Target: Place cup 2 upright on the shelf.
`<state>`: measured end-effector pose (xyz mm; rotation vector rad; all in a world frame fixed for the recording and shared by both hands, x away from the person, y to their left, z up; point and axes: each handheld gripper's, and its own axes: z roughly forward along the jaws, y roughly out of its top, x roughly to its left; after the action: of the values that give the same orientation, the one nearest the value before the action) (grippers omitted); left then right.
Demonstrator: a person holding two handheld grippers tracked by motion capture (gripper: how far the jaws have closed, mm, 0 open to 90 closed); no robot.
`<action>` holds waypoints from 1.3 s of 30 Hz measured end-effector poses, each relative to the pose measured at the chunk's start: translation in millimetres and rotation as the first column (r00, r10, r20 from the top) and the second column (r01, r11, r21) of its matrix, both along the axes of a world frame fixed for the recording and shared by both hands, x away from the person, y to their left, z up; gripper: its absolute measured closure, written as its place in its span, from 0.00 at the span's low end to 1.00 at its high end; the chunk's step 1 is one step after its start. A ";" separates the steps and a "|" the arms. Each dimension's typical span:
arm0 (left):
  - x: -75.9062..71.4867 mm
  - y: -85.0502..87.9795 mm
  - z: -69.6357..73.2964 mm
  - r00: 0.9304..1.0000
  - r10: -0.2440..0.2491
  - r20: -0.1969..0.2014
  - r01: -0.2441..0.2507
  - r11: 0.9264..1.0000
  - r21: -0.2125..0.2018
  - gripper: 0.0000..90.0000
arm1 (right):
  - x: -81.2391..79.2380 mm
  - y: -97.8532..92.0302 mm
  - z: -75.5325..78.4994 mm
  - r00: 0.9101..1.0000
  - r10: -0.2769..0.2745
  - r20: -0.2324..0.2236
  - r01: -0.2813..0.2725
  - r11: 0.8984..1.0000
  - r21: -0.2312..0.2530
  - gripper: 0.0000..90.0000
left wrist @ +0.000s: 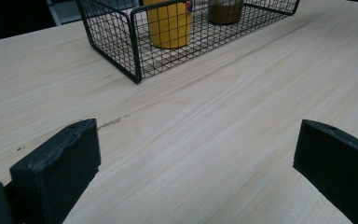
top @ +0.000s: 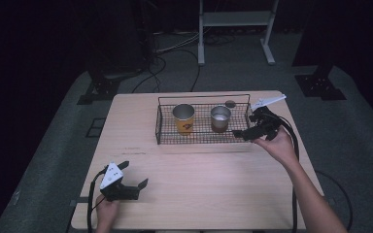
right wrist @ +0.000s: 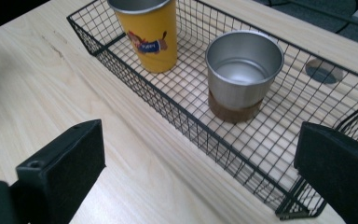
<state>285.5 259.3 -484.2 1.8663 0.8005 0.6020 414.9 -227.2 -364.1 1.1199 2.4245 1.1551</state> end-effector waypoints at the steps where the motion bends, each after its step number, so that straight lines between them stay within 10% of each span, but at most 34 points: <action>1: 0.0 0.0 0.0 1.000 0.000 0.000 0.000 1.000 0.001 0.00 | -1.3 -1.0 -1.0 1.000 -0.001 -0.003 0.001 1.000 0.000 0.01; 39: -0.3 -0.7 0.0 1.000 0.000 0.002 0.000 1.000 0.007 0.00 | -43.5 -29.5 -35.9 0.999 -0.018 -0.031 0.018 1.000 0.009 0.02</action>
<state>285.2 258.6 -484.2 1.8714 0.7988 0.6070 371.3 -256.6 -399.9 1.1682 2.4291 1.1527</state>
